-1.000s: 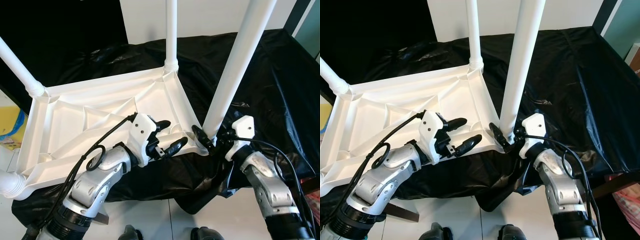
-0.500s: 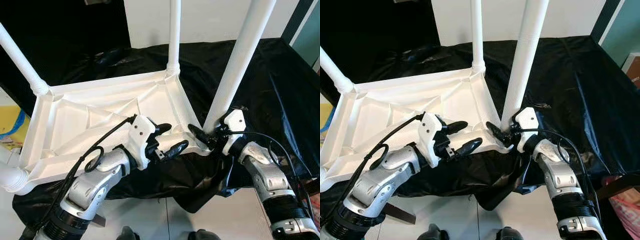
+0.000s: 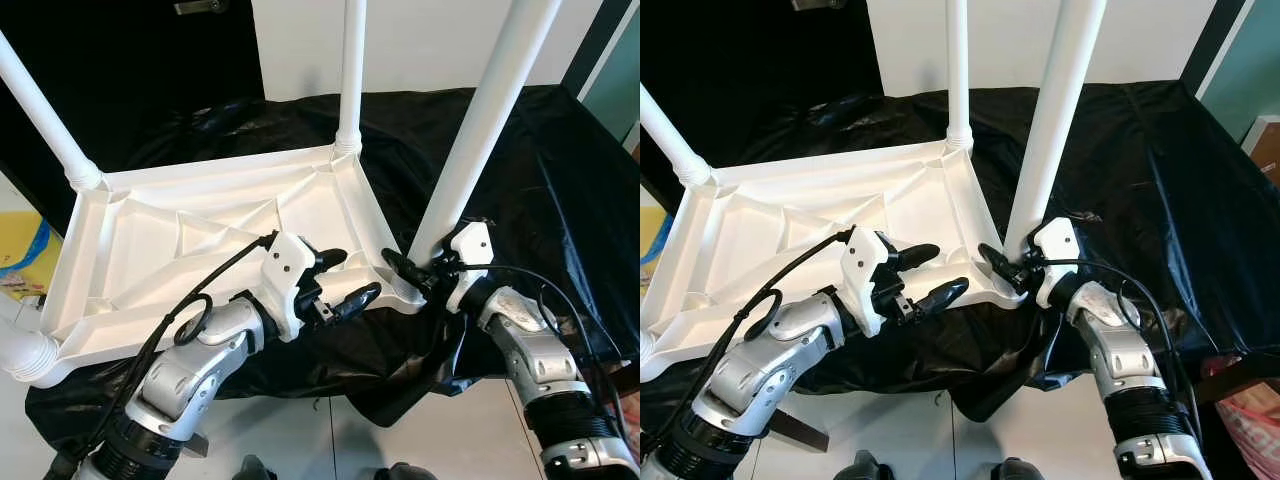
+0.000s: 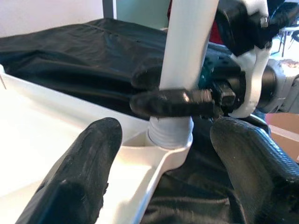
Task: Building children table
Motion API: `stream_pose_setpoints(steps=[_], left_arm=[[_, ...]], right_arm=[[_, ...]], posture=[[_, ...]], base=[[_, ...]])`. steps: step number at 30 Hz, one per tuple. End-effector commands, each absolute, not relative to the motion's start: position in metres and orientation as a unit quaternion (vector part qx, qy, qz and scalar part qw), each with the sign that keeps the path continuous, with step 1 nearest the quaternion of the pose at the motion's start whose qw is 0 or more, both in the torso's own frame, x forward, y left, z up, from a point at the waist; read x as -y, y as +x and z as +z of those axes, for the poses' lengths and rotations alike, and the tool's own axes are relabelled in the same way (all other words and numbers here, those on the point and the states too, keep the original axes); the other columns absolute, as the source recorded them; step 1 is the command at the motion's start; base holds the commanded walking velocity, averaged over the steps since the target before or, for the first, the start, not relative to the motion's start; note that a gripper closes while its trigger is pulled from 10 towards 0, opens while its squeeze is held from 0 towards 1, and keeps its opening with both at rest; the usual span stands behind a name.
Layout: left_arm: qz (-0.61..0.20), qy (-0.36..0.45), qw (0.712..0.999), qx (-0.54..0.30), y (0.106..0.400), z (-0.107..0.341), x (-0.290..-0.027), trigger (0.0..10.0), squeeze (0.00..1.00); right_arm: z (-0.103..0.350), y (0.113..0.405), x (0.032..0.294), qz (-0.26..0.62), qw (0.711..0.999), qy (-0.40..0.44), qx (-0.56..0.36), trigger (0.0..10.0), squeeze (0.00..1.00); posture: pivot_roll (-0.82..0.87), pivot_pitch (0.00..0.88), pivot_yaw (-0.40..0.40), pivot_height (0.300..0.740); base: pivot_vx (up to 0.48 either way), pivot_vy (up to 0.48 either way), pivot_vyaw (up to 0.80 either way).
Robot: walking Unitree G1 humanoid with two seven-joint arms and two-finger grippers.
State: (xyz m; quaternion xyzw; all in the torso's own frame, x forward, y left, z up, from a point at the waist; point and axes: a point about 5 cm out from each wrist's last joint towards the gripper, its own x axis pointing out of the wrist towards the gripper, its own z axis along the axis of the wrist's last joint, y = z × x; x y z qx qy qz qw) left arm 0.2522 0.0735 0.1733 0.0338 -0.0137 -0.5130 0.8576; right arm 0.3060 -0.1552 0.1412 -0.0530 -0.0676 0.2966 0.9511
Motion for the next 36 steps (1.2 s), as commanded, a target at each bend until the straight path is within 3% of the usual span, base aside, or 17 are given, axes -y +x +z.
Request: stream_pose_setpoints(steps=[1, 11, 18, 33, 35, 36], left_arm=[[-0.534, 0.046, 0.844, 0.011, 0.25, 0.168, -0.071, 10.0, 0.0], [-0.534, 0.059, 0.843, 0.011, 0.247, 0.164, -0.068, 10.0, 0.0], [-0.535, 0.06, 0.842, 0.016, 0.25, 0.166, -0.067, 10.0, 0.0], [-0.54, 0.068, 0.839, 0.021, 0.255, 0.168, -0.067, 10.0, 0.0], [-0.541, 0.07, 0.838, 0.023, 0.256, 0.169, -0.067, 10.0, 0.0], [-0.541, 0.07, 0.838, 0.023, 0.256, 0.169, -0.067, 10.0, 0.0]], right_arm=[[0.135, 0.307, 0.164, 0.235, 0.969, -0.057, 0.047, 10.0, 0.0], [0.131, 0.3, 0.154, 0.099, 0.994, -0.016, 0.045, 10.0, 0.0], [0.118, 0.292, 0.151, -0.054, 0.998, -0.022, 0.015, 10.0, 0.0], [0.129, 0.287, 0.144, -0.067, 0.997, -0.005, 0.043, 10.0, 0.0], [0.132, 0.287, 0.145, -0.067, 0.997, -0.007, 0.05, 10.0, 1.0], [0.132, 0.287, 0.145, -0.067, 0.997, -0.007, 0.05, 10.0, 1.0]], posture=[[-0.06, 0.057, -0.005, 0.74], [-0.06, 0.064, -0.006, 0.74], [-0.07, 0.076, 0.006, 0.74], [-0.09, 0.079, 0.034, 0.74], [-0.09, 0.078, 0.033, 0.74], [-0.09, 0.078, 0.033, 0.74]], base=[[0.0, 0.0, 0.0], [0.0, 0.0, 0.0], [0.0, 0.0, 0.0], [0.0, 0.0, 0.0], [0.0, 0.0, 0.0], [0.0, 0.0, 0.0]])
